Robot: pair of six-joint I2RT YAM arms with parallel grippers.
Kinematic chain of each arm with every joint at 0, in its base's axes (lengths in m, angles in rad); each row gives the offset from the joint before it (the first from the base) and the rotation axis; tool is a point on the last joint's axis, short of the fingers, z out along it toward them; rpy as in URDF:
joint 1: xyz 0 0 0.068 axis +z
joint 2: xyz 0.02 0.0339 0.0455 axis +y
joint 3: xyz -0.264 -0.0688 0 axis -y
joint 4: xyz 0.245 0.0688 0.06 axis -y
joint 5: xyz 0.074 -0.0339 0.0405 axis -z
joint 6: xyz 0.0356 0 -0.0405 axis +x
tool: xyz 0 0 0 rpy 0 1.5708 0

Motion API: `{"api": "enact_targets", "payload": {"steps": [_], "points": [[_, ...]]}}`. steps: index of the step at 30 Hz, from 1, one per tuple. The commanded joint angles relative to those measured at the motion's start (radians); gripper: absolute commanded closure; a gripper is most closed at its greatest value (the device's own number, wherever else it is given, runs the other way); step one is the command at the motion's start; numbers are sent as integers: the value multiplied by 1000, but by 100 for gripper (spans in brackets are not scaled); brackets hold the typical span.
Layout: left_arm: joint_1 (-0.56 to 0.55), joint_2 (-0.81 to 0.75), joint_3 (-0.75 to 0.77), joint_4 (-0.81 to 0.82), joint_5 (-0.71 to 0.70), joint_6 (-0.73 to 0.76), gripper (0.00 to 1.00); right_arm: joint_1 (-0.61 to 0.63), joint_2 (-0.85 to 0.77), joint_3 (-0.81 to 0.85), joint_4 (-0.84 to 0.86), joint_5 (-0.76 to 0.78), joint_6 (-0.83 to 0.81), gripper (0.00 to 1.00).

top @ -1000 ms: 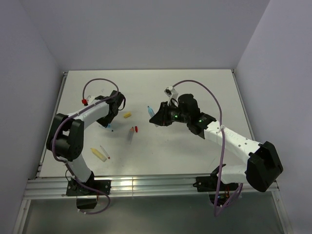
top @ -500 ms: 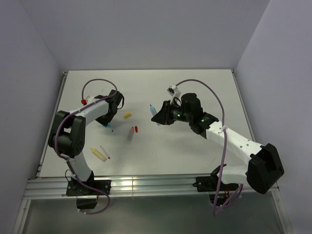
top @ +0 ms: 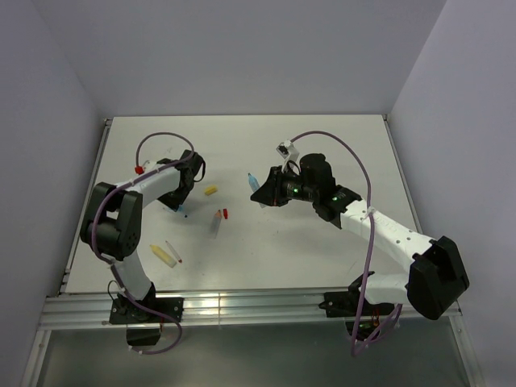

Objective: Insert the pens into the pen caps

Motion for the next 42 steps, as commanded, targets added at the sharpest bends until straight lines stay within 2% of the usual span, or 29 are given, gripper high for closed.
{"api": "enact_targets", "payload": {"steps": [1, 28, 31, 33, 34, 35, 38, 42], "points": [[0, -1, -7, 8, 6, -9, 47, -8, 9, -5, 38, -14, -2, 100], [0, 98, 31, 16, -6, 14, 50, -11, 22, -8, 38, -28, -2, 100], [0, 110, 39, 16, -6, 25, 57, -11, 25, -8, 35, -26, -4, 100], [0, 111, 31, 22, -1, 29, 66, -13, 25, -8, 35, -28, -5, 100], [0, 107, 28, 40, 3, 46, 71, -11, 25, -8, 33, -28, -5, 100], [0, 103, 25, 45, 6, 52, 82, -13, 25, -8, 33, -28, -5, 100], [0, 74, 31, 57, 9, 95, 100, -11, 26, -8, 35, -31, -7, 100], [0, 9, 66, 85, 45, 187, 100, -13, 37, -5, 38, -34, -4, 100]]}}
